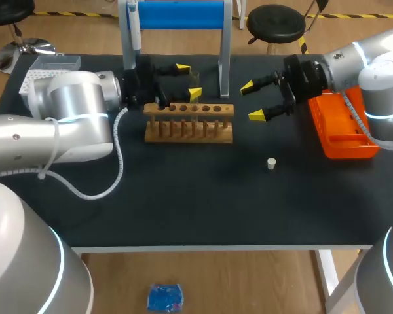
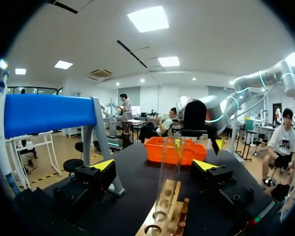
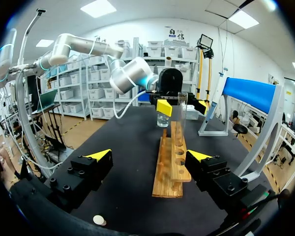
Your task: Invert the test tube, pick up the pipette, mount the tip to pipette, aspirate from beaker and dispense into the tube, eject the tip, return the pipette, and cap with the stopper.
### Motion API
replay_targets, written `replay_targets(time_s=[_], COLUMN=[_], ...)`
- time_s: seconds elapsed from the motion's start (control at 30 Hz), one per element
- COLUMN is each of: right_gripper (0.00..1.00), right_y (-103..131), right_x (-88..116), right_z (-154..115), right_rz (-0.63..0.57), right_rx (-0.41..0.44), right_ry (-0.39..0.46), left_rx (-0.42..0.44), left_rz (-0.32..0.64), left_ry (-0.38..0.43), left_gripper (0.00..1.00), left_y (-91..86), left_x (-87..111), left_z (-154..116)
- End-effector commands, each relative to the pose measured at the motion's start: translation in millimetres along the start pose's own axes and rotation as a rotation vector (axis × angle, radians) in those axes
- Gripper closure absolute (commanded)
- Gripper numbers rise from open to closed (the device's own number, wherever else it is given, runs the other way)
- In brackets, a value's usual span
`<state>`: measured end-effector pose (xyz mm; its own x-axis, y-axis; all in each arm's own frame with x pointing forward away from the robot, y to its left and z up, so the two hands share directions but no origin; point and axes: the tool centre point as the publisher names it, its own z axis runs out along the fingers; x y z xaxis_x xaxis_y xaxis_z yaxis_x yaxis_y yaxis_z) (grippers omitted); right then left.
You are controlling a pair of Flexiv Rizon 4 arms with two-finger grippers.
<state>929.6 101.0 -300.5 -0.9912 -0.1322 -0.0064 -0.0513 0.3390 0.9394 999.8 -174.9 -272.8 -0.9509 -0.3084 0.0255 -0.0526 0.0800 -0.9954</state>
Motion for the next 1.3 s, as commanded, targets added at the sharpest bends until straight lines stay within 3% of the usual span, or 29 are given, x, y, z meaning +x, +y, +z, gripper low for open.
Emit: replay_targets(time_s=[0.03,0.47,0.73,0.83,1.3], right_gripper=[0.0,0.0,0.0,0.0,0.0], right_y=[0,0,0,0,0], right_x=[0,0,0,0,0], right_z=[-1,-1,-1,-1,-1], right_rz=[0.0,0.0,0.0,0.0,0.0], right_rx=[0.002,0.002,0.002,0.002,0.002], right_ry=[0.001,0.001,0.001,0.001,0.001], left_rx=[-0.048,-0.139,-0.241,-0.252,-0.252], left_rz=[-0.003,0.037,0.004,-0.007,-0.007], left_ry=[0.006,-0.015,-0.09,-0.124,-0.124], left_gripper=[0.0,0.0,0.0,0.0,0.0], left_y=[-17.7,-71.3,-75.5,-77.0,-77.0], left_x=[6.4,12.9,24.9,30.9,30.9], left_z=[-18,-118,-173,-183,-183])
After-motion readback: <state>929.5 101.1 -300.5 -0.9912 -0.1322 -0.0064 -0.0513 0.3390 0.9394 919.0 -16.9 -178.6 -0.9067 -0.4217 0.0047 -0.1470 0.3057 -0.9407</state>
